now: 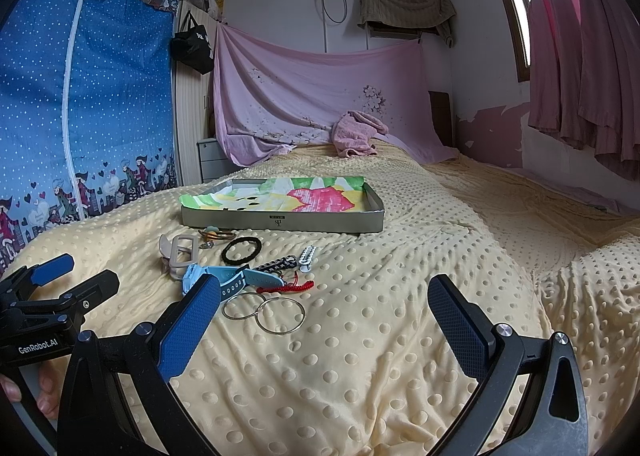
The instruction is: Organize jewelry
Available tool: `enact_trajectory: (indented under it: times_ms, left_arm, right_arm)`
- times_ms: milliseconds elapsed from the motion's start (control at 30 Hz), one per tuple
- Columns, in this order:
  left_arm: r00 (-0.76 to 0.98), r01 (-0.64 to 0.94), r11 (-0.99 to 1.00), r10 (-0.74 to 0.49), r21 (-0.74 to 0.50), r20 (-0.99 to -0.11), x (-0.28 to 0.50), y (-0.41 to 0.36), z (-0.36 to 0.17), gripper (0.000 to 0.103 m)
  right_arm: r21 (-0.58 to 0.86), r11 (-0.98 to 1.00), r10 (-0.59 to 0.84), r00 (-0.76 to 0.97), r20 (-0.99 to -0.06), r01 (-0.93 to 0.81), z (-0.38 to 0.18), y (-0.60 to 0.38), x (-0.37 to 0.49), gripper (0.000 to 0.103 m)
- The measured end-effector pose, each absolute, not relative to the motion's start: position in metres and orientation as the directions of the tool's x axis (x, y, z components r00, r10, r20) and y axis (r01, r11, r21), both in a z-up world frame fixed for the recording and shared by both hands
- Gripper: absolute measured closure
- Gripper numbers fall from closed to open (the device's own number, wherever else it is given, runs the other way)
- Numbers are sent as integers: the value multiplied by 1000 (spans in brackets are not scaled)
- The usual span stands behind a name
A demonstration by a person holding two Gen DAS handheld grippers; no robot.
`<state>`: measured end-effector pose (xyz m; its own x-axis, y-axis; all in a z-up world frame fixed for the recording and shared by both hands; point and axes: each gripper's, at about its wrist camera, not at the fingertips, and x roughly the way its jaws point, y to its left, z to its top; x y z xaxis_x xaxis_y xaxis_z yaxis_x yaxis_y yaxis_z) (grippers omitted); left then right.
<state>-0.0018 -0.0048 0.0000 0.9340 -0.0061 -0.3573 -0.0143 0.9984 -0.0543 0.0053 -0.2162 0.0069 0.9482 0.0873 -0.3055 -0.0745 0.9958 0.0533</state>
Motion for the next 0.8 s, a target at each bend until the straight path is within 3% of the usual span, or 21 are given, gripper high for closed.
enact_trajectory:
  times_ms: [633,800]
  left_arm:
    - [921,21,998,-43,-60,-388,14,4,8,0]
    - [904,66,994,-96,-86,-418,34,4,10,0]
  right_arm:
    - [135,985,147,926,-347,-106,8,-228,24,1]
    - [91,985,168,910,-378,-144,13,-219,47,1]
